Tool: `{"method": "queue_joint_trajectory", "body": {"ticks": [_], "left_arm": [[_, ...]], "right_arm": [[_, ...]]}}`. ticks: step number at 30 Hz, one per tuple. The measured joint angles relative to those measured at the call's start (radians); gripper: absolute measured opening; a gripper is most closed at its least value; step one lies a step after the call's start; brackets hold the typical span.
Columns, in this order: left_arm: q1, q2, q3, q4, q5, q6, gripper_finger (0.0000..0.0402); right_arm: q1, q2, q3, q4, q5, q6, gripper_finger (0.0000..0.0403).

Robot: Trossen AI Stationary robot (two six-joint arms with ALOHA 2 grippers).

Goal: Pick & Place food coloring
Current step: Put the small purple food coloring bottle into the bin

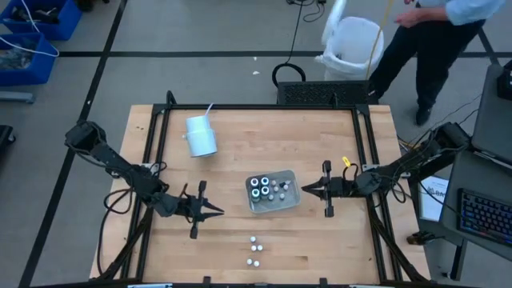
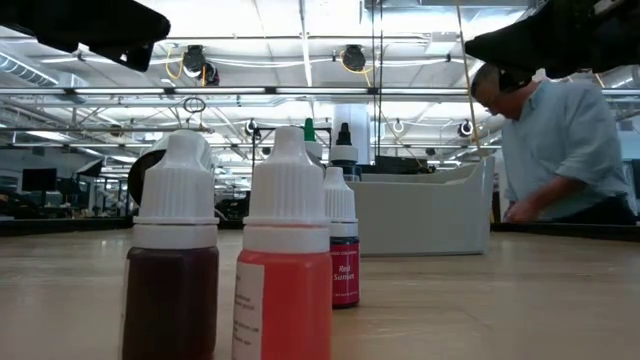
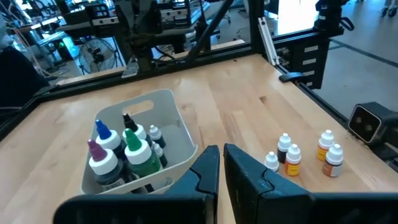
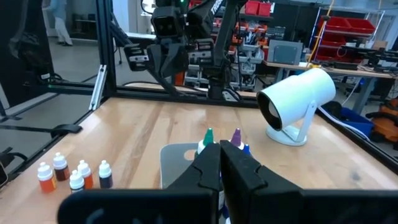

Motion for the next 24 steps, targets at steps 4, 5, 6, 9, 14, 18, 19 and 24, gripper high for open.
{"method": "queue_joint_trajectory", "body": {"ticks": [4, 5, 6, 9, 14, 18, 19, 24], "left_arm": [[0.01, 0.0, 0.0, -0.002, 0.0, 0.0, 0.0033], [0.01, 0.0, 0.0, -0.002, 0.0, 0.0, 0.0033], [0.01, 0.0, 0.0, -0.002, 0.0, 0.0, 0.0033], [0.01, 0.0, 0.0, -0.002, 0.0, 0.0, 0.0033], [0.01, 0.0, 0.0, -0.002, 0.0, -0.015, 0.0033], [0.01, 0.0, 0.0, -0.002, 0.0, -0.054, 0.0033], [0.01, 0.0, 0.0, -0.002, 0.0, -0.053, 0.0033], [0.01, 0.0, 0.0, -0.002, 0.0, -0.007, 0.0033]], "right_arm": [[-0.002, 0.0, 0.0, 0.0, 0.002, -0.006, 0.0004], [-0.004, 0.0, 0.0, 0.0, 0.002, -0.01, 0.0004], [-0.007, 0.0, 0.0, 0.0, 0.002, -0.016, 0.0004], [-0.01, 0.0, 0.0, 0.0, 0.003, -0.023, 0.0004], [-0.01, 0.0, 0.0, 0.013, 0.002, -0.004, 0.0004], [-0.01, 0.0, 0.0, 0.023, 0.002, 0.03, 0.0004], [-0.01, 0.0, 0.0, 0.023, 0.002, 0.031, 0.0004], [-0.01, 0.0, 0.0, 0.016, 0.002, 0.019, 0.0004]]}}
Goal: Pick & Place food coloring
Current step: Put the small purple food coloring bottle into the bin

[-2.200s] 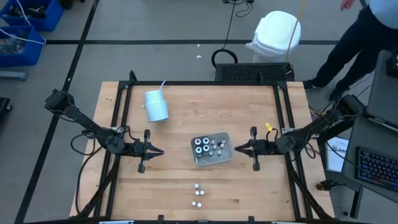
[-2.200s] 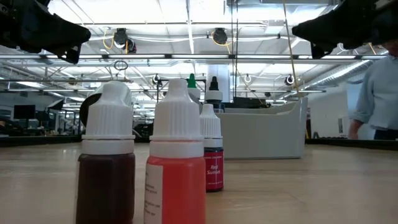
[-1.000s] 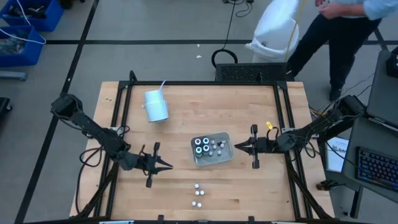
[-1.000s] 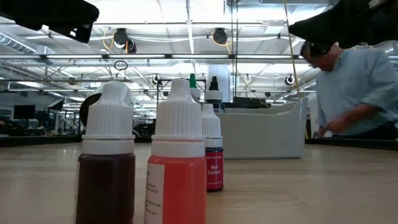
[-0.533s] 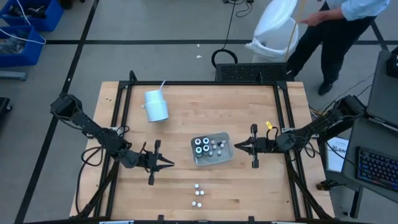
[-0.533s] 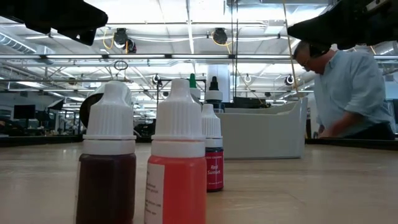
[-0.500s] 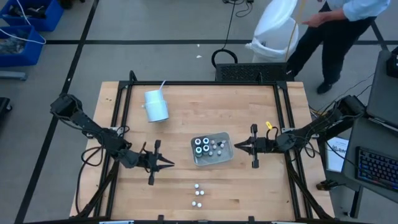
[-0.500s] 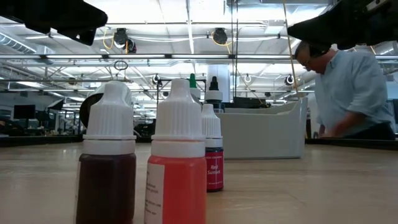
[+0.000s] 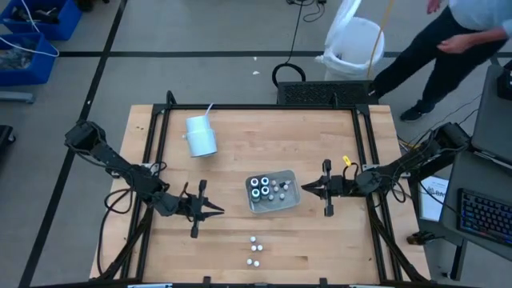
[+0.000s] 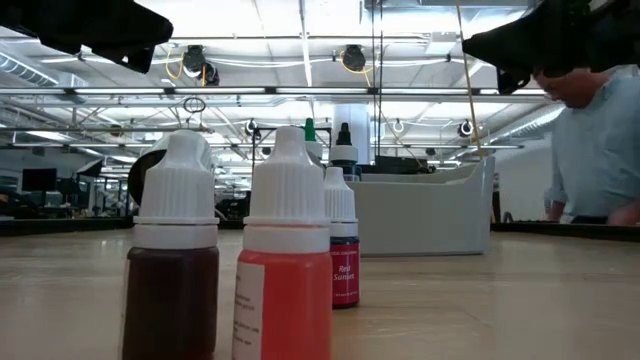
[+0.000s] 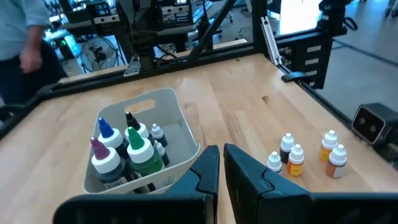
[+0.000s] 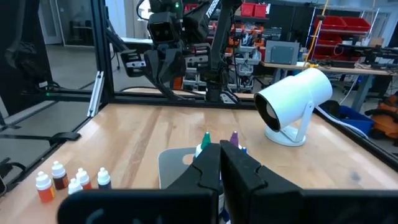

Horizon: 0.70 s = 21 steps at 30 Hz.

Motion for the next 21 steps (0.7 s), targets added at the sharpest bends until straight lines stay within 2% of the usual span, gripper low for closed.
{"method": "queue_joint_trajectory", "body": {"ticks": [6, 10, 12, 15, 18, 21], "left_arm": [[0.0, 0.0, 0.0, -0.001, 0.0, 0.065, 0.0033], [0.0, 0.0, 0.001, -0.003, 0.0, -0.041, 0.0033], [-0.003, 0.018, 0.032, -0.055, -0.001, -0.079, 0.0033], [-0.025, 0.092, 0.136, -0.144, -0.007, -0.087, 0.0033], [-0.06, 0.204, 0.3, -0.206, 0.008, -0.042, 0.0033], [-0.094, 0.316, 0.468, -0.354, 0.006, 0.017, 0.0033]], "right_arm": [[0.0, 0.0, 0.0, 0.001, 0.0, -0.049, 0.0004], [0.0, 0.001, 0.0, 0.0, 0.0, -0.045, 0.0004], [0.0, 0.004, 0.0, -0.001, 0.0, -0.022, 0.0004], [0.0, 0.004, 0.0, -0.001, 0.0, -0.001, 0.0004], [0.0, 0.004, 0.0, -0.001, 0.0, 0.001, 0.0004], [0.0, 0.004, 0.0, -0.006, 0.0, 0.001, 0.0004]]}}
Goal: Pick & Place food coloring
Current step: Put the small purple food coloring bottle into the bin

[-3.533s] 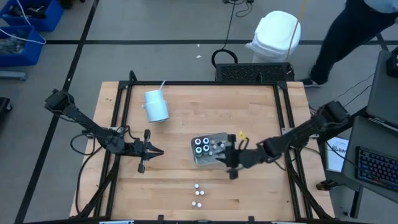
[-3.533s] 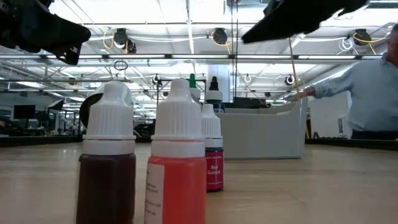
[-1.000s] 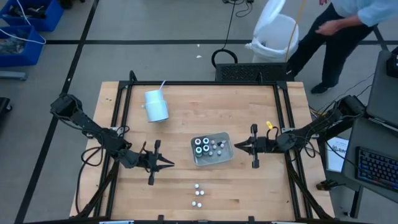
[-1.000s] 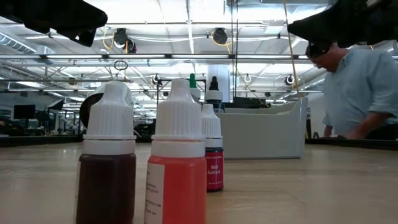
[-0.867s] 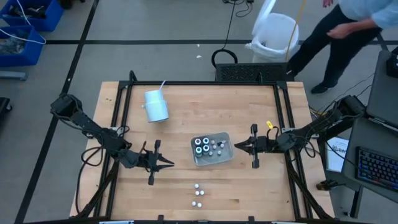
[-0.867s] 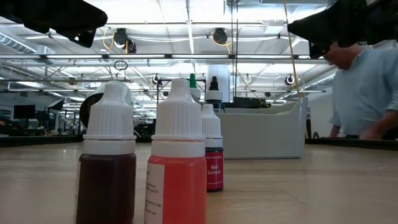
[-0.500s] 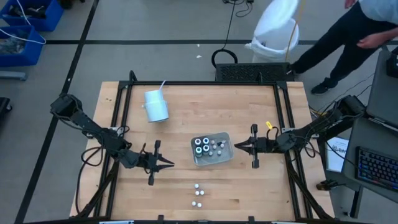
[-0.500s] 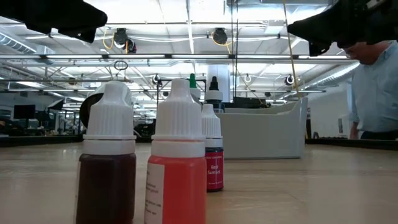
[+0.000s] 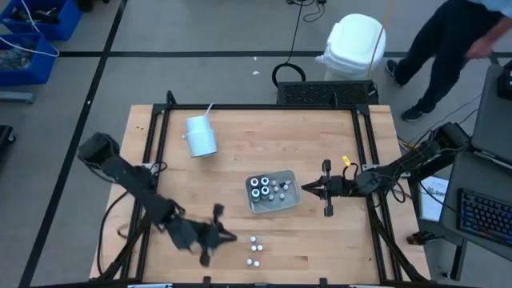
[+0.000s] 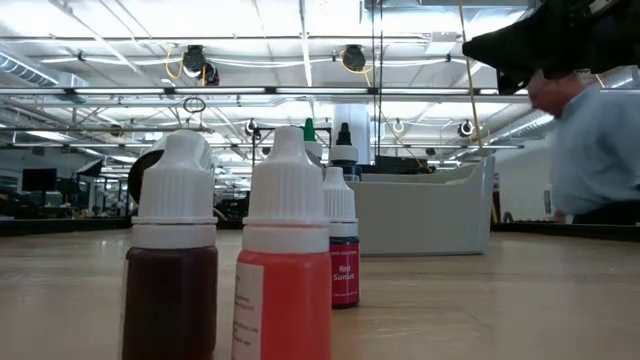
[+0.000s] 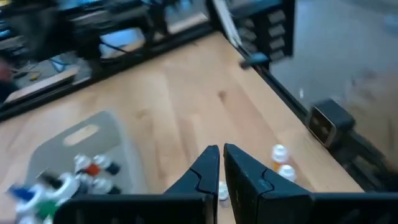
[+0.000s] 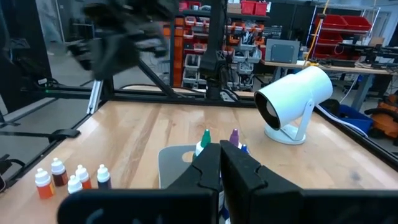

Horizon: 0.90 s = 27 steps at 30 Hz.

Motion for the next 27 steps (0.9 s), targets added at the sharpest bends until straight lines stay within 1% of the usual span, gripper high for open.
{"method": "queue_joint_trajectory", "body": {"ticks": [4, 6, 9, 12, 15, 20, 22, 24, 27], "left_arm": [[-0.023, 0.115, 0.209, -0.204, -0.001, 0.015, 0.0033], [-0.026, 0.163, 0.302, -0.266, -0.003, 0.01, 0.0033], [-0.027, 0.231, 0.411, -0.277, 0.003, 0.003, 0.0033], [-0.026, 0.296, 0.486, -0.275, 0.061, 0.032, 0.0041], [-0.026, 0.351, 0.522, -0.281, 0.106, 0.048, 0.0069], [-0.019, 0.393, 0.513, -0.288, 0.105, 0.045, 0.0144], [-0.012, 0.397, 0.502, -0.326, 0.109, 0.045, 0.017], [-0.003, 0.397, 0.501, -0.374, 0.152, 0.052, 0.0188], [0.016, 0.402, 0.501, -0.398, 0.175, 0.075, 0.0202]], "right_arm": [[0.0, 0.0, 0.0, 0.003, 0.0, -0.003, 0.0004], [0.0, 0.0, 0.0, 0.005, 0.0, -0.017, 0.0004], [0.0, 0.0, 0.0, 0.002, 0.0, -0.028, 0.0004], [0.0, 0.0, 0.0, -0.003, -0.002, -0.034, 0.0004], [0.0, 0.0, 0.0, -0.003, -0.002, -0.047, 0.0004], [0.0, 0.0, 0.0, -0.002, -0.002, -0.048, 0.0004], [0.0, 0.0, 0.0, 0.006, -0.003, -0.049, 0.0004], [0.0, 0.0, 0.0, 0.014, -0.003, -0.049, 0.0004], [0.0, 0.0, 0.0, 0.019, -0.002, -0.05, 0.0004]]}}
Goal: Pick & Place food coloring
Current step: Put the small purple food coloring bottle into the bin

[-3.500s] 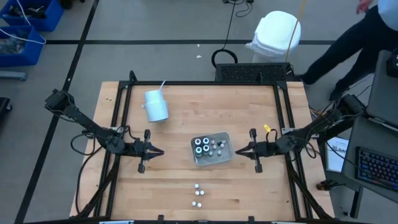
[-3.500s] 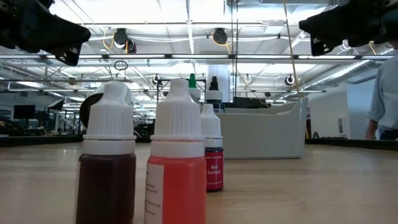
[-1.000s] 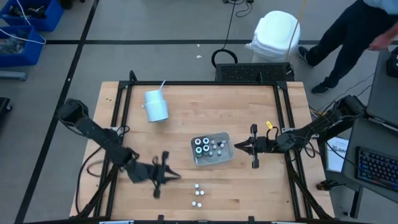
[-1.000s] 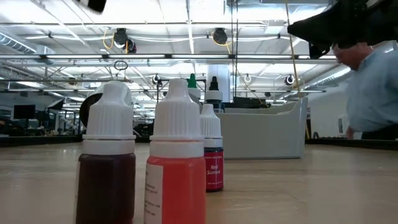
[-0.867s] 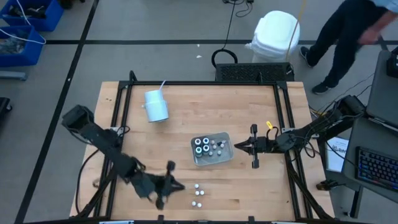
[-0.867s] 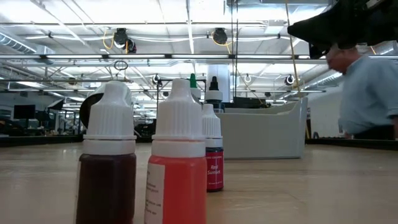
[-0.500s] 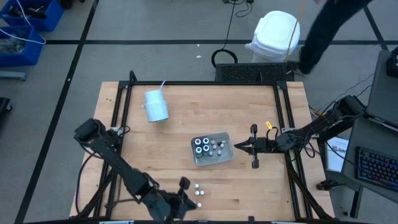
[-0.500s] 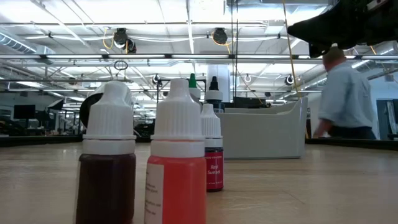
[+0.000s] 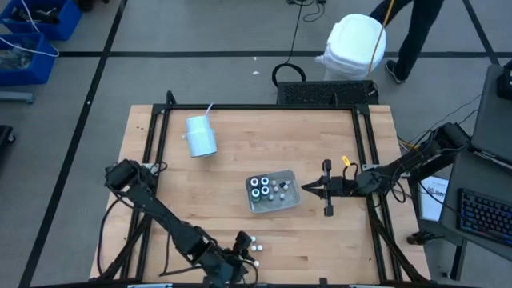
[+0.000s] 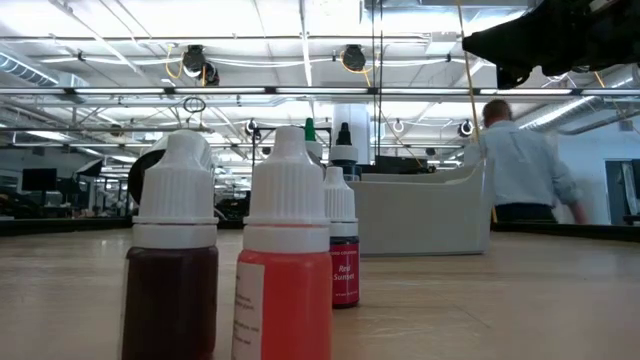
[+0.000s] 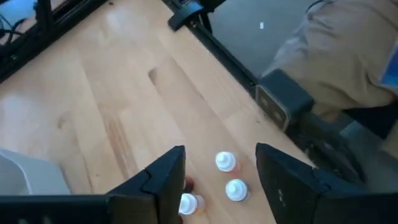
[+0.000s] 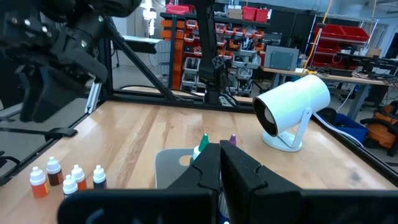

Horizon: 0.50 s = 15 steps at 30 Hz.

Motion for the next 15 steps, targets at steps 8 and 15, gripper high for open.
{"method": "queue_joint_trajectory", "body": {"ticks": [8, 15], "left_arm": [[0.126, 0.009, 0.003, -0.024, 0.043, -0.027, 0.0205], [0.168, 0.022, 0.102, -0.094, 0.171, 0.043, 0.0205]], "right_arm": [[0.0, 0.0, 0.0, 0.002, 0.001, -0.003, 0.0004], [0.0, 0.0, 0.0, 0.001, 0.001, 0.005, 0.0004]]}}
